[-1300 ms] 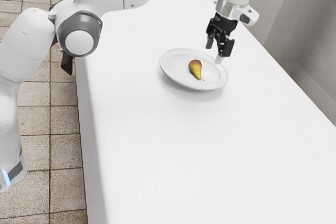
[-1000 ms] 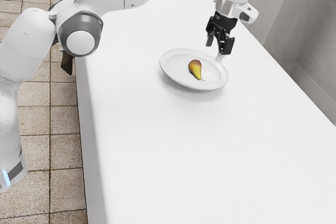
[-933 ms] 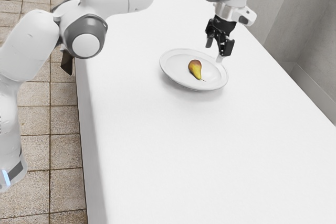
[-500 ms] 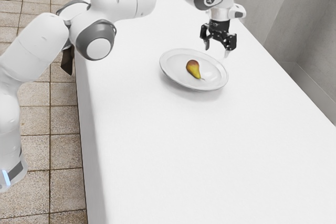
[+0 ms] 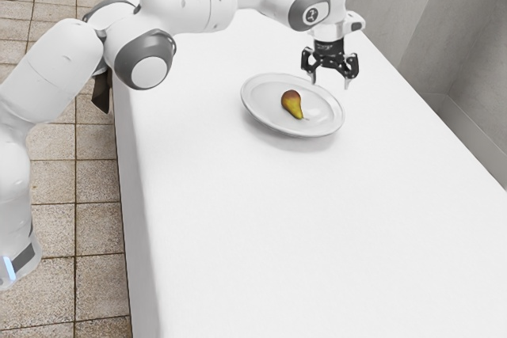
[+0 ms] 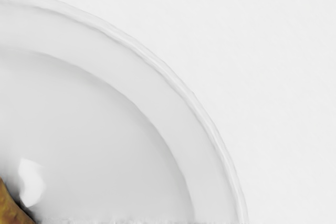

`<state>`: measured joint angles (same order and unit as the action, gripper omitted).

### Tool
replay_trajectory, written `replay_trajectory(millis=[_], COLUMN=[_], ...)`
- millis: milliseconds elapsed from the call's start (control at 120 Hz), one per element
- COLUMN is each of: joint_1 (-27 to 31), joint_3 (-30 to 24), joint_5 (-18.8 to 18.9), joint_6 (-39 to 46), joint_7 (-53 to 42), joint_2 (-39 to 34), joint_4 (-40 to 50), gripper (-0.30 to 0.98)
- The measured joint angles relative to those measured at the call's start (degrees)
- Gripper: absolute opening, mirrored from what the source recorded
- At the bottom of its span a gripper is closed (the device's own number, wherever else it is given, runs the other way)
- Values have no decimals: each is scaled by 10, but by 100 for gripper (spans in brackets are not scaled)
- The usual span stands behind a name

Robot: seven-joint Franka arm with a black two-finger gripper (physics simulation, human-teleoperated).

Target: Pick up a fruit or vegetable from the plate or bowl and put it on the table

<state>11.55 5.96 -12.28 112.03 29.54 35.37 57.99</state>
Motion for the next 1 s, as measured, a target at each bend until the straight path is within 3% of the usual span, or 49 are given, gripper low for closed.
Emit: replay_trajectory(millis=[158, 342, 717, 1000], joint_1=[-2, 1, 8, 13], joint_3=[9, 18, 37, 37], joint_5=[73, 103, 103, 83], joint_6=[-74, -130, -145, -89], joint_7=[57, 123, 255, 316], joint_2=[-1, 3, 27, 44], joint_4=[-4, -4, -5, -6], gripper=[69, 69, 69, 69])
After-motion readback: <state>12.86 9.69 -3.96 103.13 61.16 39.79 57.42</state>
